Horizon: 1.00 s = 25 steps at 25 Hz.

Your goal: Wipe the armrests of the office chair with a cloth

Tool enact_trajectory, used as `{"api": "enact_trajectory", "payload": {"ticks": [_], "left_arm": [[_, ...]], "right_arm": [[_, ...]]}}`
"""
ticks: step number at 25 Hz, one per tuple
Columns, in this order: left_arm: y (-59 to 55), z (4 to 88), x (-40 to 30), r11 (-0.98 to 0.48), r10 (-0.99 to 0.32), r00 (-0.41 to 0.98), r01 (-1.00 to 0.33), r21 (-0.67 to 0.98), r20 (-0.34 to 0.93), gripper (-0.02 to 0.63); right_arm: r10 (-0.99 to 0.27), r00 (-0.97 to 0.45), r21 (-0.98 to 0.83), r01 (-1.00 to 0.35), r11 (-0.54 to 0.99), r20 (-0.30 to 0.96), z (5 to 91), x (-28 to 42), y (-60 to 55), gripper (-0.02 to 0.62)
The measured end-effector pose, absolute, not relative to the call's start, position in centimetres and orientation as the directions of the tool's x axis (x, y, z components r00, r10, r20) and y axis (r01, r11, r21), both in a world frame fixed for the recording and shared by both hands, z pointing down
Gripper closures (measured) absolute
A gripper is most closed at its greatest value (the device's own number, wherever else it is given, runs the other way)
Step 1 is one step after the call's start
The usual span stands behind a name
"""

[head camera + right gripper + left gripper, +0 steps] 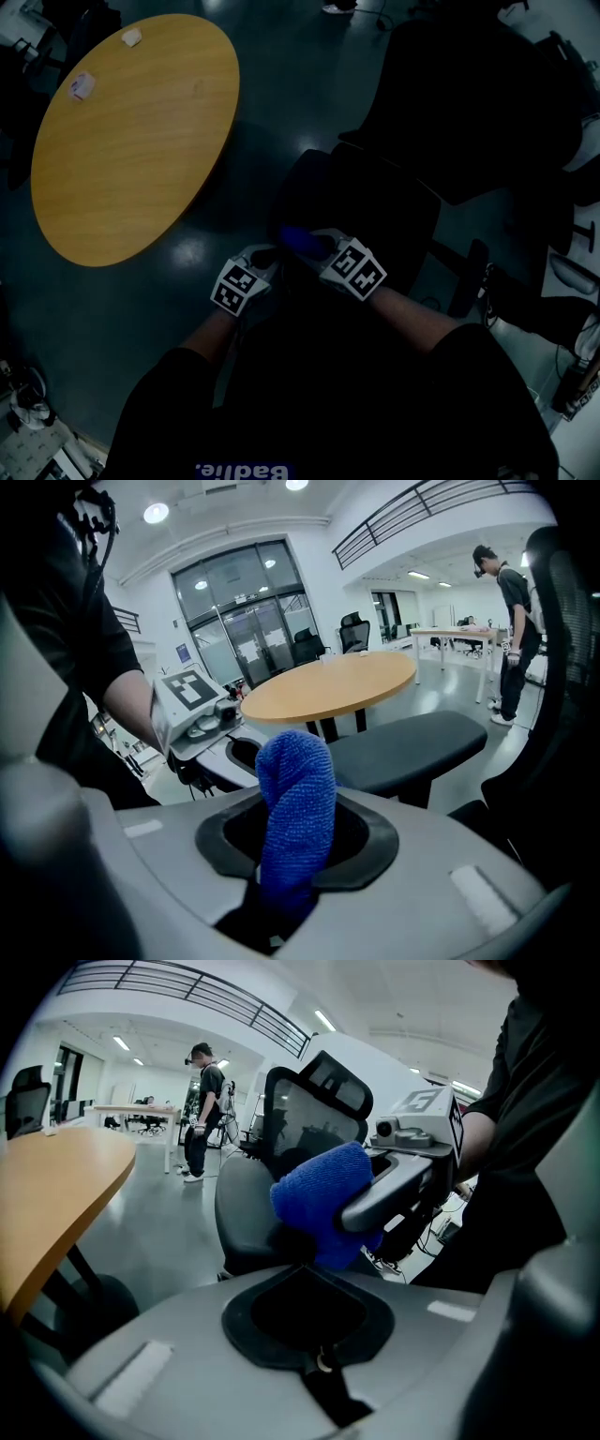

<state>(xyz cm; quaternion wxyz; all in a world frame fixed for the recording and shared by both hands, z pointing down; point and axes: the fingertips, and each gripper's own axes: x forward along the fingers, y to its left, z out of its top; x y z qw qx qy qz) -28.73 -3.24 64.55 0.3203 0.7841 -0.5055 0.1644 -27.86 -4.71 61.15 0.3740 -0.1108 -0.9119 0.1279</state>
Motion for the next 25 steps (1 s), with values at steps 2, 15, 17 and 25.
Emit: {"api": "enact_trajectory", "payload": {"ticks": [2, 15, 17, 25], "left_arm": [[-3.5, 64.3, -28.6, -0.281, -0.691, 0.434, -0.898, 0.338, 0.578, 0.588], [-4.1, 64.3, -29.4, -0.289, -0.699, 0.434, -0.899, 0.330, 0.568, 0.588], [-4.3, 64.4, -29.6, -0.285, -0.702, 0.429, -0.901, 0.328, 0.569, 0.588], [-5.0, 64.3, -30.2, -0.275, -0.712, 0.413, -0.908, 0.316, 0.568, 0.588]], "right_arm": [[0.324, -0.682, -0.329, 0.129, 0.936, 0.656, 60.8, -27.4, -4.0, 0.483], [0.309, -0.714, -0.268, 0.174, 0.948, 0.629, 56.9, -28.5, -8.9, 0.483], [0.264, -0.729, -0.222, 0.156, 0.963, 0.632, 55.9, -29.2, -11.8, 0.483], [0.076, -0.771, -0.073, 0.038, 0.997, 0.632, 53.0, -32.6, -23.0, 0.483]]}}
